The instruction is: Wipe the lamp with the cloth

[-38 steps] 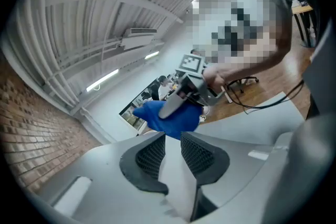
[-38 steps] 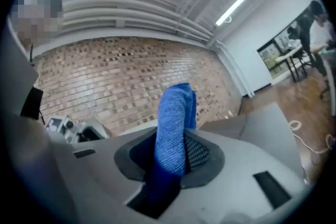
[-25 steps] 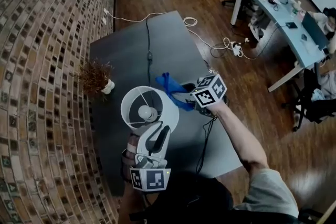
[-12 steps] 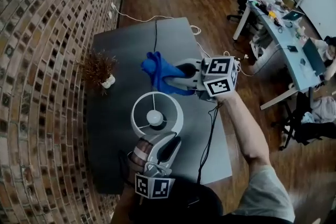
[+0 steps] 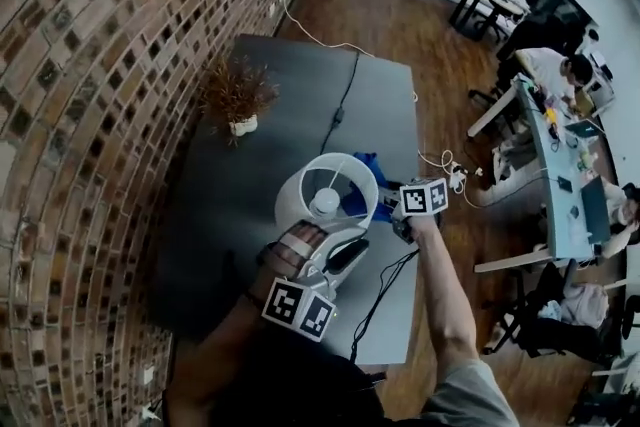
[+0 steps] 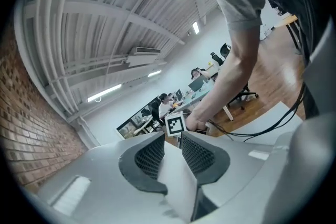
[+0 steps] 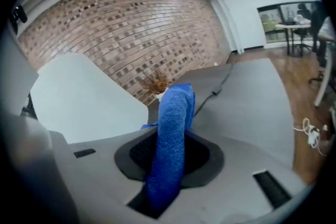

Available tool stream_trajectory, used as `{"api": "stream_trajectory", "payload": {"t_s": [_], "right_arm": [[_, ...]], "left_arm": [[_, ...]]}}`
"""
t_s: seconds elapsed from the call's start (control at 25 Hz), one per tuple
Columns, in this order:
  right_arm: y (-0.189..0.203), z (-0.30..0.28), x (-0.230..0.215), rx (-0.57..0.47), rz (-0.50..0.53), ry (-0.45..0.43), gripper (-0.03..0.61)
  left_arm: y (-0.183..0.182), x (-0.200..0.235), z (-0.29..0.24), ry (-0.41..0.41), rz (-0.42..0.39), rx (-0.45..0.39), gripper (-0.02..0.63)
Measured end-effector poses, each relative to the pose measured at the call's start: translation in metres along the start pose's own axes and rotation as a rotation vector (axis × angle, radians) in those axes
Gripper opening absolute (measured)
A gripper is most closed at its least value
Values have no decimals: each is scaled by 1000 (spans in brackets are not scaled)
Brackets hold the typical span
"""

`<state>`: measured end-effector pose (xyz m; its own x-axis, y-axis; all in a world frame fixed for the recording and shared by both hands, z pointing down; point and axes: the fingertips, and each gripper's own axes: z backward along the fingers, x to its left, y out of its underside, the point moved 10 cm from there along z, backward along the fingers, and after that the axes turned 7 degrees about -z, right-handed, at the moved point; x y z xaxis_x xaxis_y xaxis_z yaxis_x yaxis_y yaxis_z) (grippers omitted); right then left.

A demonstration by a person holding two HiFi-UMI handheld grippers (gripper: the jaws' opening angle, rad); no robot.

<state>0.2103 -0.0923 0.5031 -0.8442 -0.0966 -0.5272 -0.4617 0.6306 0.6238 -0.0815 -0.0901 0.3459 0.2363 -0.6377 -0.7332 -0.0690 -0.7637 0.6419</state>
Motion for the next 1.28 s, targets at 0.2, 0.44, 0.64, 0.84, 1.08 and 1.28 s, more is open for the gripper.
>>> {"api": "stream_trajectory", "payload": {"t_s": [0.2, 0.44, 0.64, 0.84, 1.08, 1.28], "right_arm": [[50, 67, 47, -247, -45, 229, 89], [58, 137, 234, -491, 331, 453, 89], [59, 89, 355, -411, 698, 616, 90], [33, 11, 393, -291, 971, 1015, 91], [83, -80, 353, 108, 971, 1139, 90], [141, -124, 326, 312, 858, 956, 91]], "left_arm": [[6, 17, 5, 73, 136, -137, 103], [60, 63, 105, -140, 727, -507, 34], [153, 24, 154, -157, 907, -403, 32], [206, -36, 203, -136, 1096, -327, 32], [242, -67, 251, -85, 1164, -287, 32], [265, -73, 280, -123, 1205, -260, 32]]}}
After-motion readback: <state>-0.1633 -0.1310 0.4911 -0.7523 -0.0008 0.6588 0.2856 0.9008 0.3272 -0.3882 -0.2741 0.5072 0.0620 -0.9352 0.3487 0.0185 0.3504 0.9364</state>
